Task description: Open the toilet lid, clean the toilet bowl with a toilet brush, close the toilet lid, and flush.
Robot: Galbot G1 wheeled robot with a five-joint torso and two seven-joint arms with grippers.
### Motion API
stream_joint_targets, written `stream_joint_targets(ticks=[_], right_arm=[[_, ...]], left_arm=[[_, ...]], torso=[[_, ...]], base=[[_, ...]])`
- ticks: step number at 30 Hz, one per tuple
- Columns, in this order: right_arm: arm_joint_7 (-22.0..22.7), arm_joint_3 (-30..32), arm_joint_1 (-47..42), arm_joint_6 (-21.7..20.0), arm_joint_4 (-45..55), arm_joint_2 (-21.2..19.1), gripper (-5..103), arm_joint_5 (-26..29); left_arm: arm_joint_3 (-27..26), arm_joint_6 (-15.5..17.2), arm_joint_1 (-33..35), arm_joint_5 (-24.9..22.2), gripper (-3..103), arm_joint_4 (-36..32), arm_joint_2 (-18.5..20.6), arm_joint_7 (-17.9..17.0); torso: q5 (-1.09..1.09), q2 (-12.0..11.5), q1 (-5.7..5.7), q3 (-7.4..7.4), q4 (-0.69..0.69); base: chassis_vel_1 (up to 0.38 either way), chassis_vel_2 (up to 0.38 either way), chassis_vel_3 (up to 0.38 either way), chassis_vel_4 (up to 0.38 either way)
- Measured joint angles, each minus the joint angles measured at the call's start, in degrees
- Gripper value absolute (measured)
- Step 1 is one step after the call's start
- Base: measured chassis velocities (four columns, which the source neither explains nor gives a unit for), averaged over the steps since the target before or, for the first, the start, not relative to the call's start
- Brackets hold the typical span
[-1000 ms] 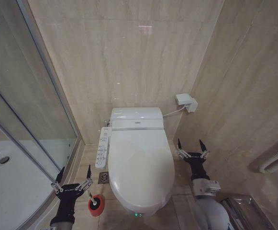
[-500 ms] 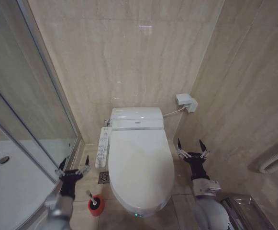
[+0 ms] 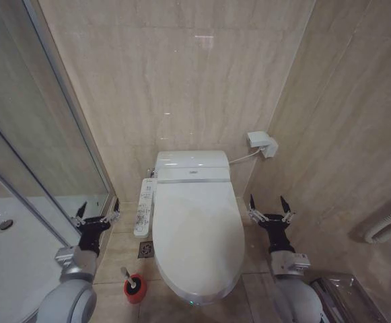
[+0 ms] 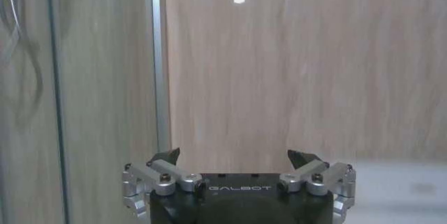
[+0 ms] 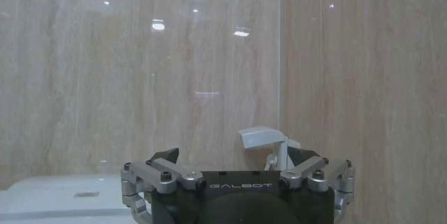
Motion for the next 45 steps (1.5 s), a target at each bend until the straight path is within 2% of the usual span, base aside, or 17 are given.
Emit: stream_joint_targets(ticks=[5, 12, 16, 18, 22, 31, 36, 45], right_arm=[[0.0, 0.0, 0.0, 0.0, 0.0, 0.0, 100, 0.0], [0.0, 0.0, 0.0, 0.0, 0.0, 0.0, 100, 0.0], [0.0, 0.0, 0.0, 0.0, 0.0, 0.0, 100, 0.0], [0.0, 0.0, 0.0, 0.0, 0.0, 0.0, 100, 0.0], [0.0, 0.0, 0.0, 0.0, 0.0, 0.0, 100, 0.0], [0.0, 0.0, 0.0, 0.0, 0.0, 0.0, 100, 0.0], [0.0, 0.0, 0.0, 0.0, 0.0, 0.0, 100, 0.0], [0.0, 0.0, 0.0, 0.0, 0.0, 0.0, 100, 0.0]], left_arm=[[-0.4, -2.8, 3.1, 3.9, 100, -6.2, -0.3, -0.9], [-0.3, -4.2, 3.5, 4.3, 100, -5.1, -0.2, -1.6], [-0.4, -6.2, 2.8, 3.9, 100, -1.5, 0.1, -2.1], [-0.6, -10.2, 1.9, 3.5, 100, 4.6, 0.3, -2.4], [-0.3, -12.7, 1.1, 3.2, 100, 9.6, 0.2, -2.3], [0.7, -13.2, -1.6, 3.2, 100, 11.8, 0.4, -2.1], [0.1, -11.7, -2.2, 2.1, 100, 9.0, 0.7, -1.9], [1.2, -13.4, -1.0, 3.9, 100, 10.3, -0.8, -0.8]], torso=[[0.01, 0.0, 0.0, 0.0, 0.0], [0.0, 0.0, 0.0, 0.0, -0.01], [0.0, 0.0, 0.0, 0.0, -0.01], [-0.01, 0.0, 0.0, 0.0, -0.01], [-0.02, 0.0, 0.0, 0.0, -0.01], [-0.01, 0.0, 0.0, 0.0, -0.01], [0.01, 0.0, 0.0, 0.0, -0.01], [0.0, 0.0, 0.0, 0.0, -0.01]], base=[[0.0, 0.0, 0.0, 0.0], [0.0, 0.0, 0.0, 0.0], [0.0, 0.0, 0.0, 0.0], [0.0, 0.0, 0.0, 0.0], [0.0, 0.0, 0.0, 0.0], [0.0, 0.0, 0.0, 0.0], [0.0, 0.0, 0.0, 0.0], [0.0, 0.0, 0.0, 0.0]])
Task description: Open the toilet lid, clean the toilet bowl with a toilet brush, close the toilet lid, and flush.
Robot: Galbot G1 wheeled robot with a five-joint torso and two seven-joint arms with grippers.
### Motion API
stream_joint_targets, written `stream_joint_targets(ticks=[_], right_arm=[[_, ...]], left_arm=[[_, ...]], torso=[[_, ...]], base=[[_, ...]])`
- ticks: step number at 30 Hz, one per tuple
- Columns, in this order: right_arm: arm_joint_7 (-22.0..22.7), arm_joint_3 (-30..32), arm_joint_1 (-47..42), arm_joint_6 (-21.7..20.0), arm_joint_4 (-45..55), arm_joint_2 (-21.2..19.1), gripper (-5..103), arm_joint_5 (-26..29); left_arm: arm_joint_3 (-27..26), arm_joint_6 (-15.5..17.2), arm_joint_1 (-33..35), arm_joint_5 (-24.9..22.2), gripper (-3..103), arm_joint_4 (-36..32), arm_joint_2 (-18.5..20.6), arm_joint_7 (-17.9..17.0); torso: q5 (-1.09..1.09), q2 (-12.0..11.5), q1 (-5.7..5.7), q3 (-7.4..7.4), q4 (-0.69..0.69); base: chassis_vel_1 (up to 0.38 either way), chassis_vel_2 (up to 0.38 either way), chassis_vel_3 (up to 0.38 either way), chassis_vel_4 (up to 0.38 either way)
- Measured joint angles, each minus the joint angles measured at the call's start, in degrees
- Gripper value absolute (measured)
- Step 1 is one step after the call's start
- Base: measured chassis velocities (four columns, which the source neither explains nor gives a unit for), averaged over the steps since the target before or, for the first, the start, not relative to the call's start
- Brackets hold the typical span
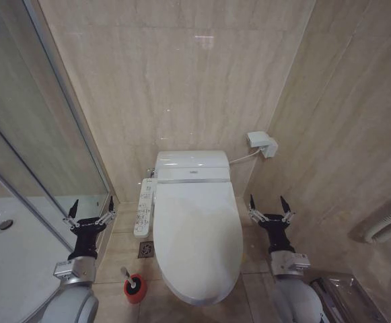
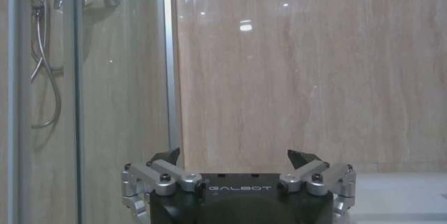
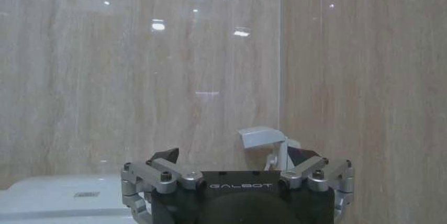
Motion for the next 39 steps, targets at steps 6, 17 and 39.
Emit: stream_joint_targets(ticks=[6, 17, 39], right_arm=[[0.0, 0.0, 0.0, 0.0, 0.0, 0.0, 100, 0.0], [0.0, 0.0, 0.0, 0.0, 0.0, 0.0, 100, 0.0], [0.0, 0.0, 0.0, 0.0, 0.0, 0.0, 100, 0.0]], left_arm=[[0.1, -0.2, -0.1, 0.5, 100, 0.5, -0.4, 0.3], [-0.1, -0.7, -0.9, 0.5, 100, 1.4, -0.3, 0.9], [0.1, -1.3, -1.2, 0.4, 100, 2.4, -0.3, 1.5]], torso=[[0.0, 0.0, -0.01, -0.01, -0.01], [-0.01, 0.0, 0.04, 0.01, -0.03], [0.0, 0.0, 0.04, 0.01, -0.01]], base=[[-0.004, 0.009, 0.007, -0.005], [-0.143, 0.142, 0.139, -0.145], [-0.061, 0.054, 0.061, -0.04]])
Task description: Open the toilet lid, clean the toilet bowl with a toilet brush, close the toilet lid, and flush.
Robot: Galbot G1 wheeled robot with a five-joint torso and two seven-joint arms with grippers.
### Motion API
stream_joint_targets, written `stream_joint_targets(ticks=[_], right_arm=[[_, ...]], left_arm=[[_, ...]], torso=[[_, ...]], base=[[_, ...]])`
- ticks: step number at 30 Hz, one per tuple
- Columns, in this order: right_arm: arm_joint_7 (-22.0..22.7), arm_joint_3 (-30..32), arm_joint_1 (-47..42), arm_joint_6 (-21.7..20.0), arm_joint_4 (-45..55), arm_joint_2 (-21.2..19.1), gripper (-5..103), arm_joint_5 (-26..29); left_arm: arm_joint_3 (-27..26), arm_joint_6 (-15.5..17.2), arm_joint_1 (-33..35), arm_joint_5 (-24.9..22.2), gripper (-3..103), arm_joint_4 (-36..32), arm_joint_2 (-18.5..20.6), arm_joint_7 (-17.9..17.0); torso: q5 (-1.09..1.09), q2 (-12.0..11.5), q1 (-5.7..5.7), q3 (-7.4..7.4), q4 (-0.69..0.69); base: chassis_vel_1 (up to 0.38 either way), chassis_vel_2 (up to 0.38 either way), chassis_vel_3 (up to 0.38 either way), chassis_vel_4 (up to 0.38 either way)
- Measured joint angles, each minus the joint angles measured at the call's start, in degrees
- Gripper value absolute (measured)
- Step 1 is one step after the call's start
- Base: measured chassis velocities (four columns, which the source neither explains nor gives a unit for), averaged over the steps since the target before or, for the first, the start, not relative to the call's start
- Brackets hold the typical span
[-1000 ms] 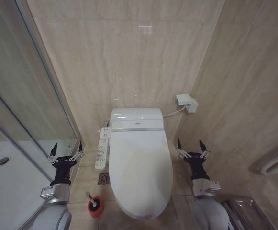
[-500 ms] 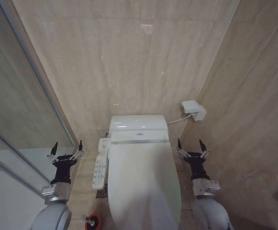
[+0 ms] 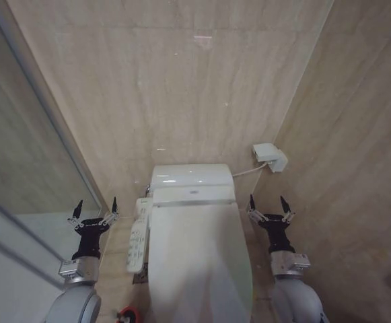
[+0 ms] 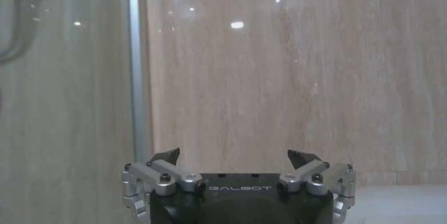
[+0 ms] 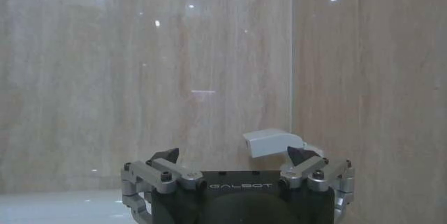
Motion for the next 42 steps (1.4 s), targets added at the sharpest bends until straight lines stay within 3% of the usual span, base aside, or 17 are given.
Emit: stream_joint_targets(ticks=[35, 42], right_arm=[[0.0, 0.0, 0.0, 0.0, 0.0, 0.0, 100, 0.0], [0.0, 0.0, 0.0, 0.0, 0.0, 0.0, 100, 0.0]], left_arm=[[-0.2, -1.3, 1.5, 0.3, 100, -0.6, -0.2, 0.2], [-0.7, -1.4, -0.4, -1.7, 100, 2.6, 1.6, -0.1]], torso=[[0.0, 0.0, -0.04, -0.01, 0.01], [0.0, 0.0, -0.05, -0.01, 0.01]], base=[[-0.014, 0.018, 0.013, -0.024], [0.0, 0.0, 0.0, 0.0]])
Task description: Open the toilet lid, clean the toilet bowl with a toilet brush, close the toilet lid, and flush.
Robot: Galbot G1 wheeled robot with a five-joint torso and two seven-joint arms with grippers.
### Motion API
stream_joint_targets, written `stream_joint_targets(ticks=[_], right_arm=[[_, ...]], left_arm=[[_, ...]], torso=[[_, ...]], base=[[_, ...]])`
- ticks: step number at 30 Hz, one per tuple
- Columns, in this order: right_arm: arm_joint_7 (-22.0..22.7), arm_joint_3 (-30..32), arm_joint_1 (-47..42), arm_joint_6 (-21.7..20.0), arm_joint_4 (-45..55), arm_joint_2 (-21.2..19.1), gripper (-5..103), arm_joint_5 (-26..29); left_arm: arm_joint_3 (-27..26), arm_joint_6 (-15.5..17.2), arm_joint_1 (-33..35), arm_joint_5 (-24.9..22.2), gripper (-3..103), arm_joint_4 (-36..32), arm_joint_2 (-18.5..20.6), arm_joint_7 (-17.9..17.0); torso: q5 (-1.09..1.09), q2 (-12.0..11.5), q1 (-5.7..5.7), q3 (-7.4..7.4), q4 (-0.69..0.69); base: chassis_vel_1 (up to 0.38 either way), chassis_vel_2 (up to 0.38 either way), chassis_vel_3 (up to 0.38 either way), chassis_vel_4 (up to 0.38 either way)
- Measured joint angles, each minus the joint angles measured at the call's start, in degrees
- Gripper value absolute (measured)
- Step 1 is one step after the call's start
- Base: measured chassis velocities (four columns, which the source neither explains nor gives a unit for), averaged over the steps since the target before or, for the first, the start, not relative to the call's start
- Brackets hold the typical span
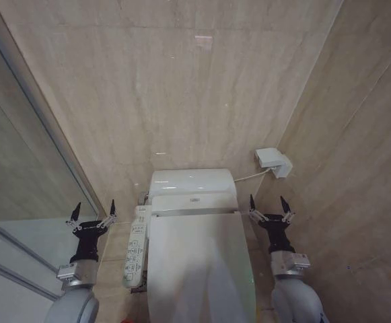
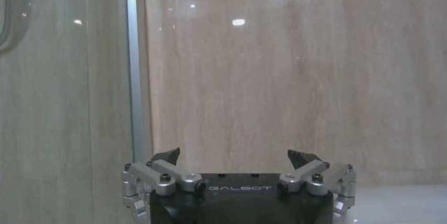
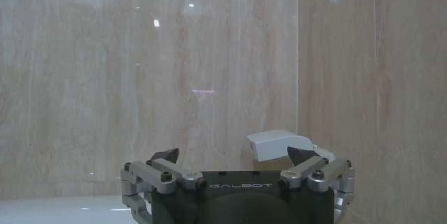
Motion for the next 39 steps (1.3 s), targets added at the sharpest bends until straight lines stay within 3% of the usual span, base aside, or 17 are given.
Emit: stream_joint_targets(ticks=[8, 13, 19, 21, 28, 39], right_arm=[[0.0, 0.0, 0.0, 0.0, 0.0, 0.0, 100, 0.0], [0.0, 0.0, 0.0, 0.0, 0.0, 0.0, 100, 0.0], [0.0, 0.0, 0.0, 0.0, 0.0, 0.0, 100, 0.0], [0.0, 0.0, 0.0, 0.0, 0.0, 0.0, 100, 0.0], [0.0, 0.0, 0.0, 0.0, 0.0, 0.0, 100, 0.0], [0.0, 0.0, 0.0, 0.0, 0.0, 0.0, 100, 0.0]], left_arm=[[1.5, -1.9, -8.4, -3.9, 100, 10.8, 5.9, 2.7], [4.0, -2.5, -15.2, -7.4, 100, 18.3, 9.5, 6.5], [10.1, -5.6, -27.6, -10.2, 103, 31.9, 13.8, 10.0], [11.1, -6.3, -29.3, -10.2, 97, 34.2, 14.1, 10.4], [16.4, -9.7, -36.9, -10.1, 100, 43.9, 13.0, 12.2], [22.3, -13.6, -43.0, -7.5, 103, 51.6, 10.9, 16.7]], torso=[[-0.01, 0.0, 0.01, 0.0, 0.0], [-0.01, 0.0, 0.01, 0.0, 0.01], [-0.01, 0.0, 0.02, 0.01, -0.02], [-0.01, 0.0, 0.02, 0.01, -0.01], [0.0, 0.0, 0.02, 0.0, 0.0], [0.01, 0.0, 0.01, 0.0, -0.01]], base=[[0.0, 0.0, 0.0, 0.0], [0.0, 0.0, 0.0, 0.0], [0.0, 0.0, 0.0, 0.0], [0.0, 0.0, 0.0, 0.0], [0.0, 0.0, 0.0, 0.0], [0.0, 0.0, 0.0, 0.0]])
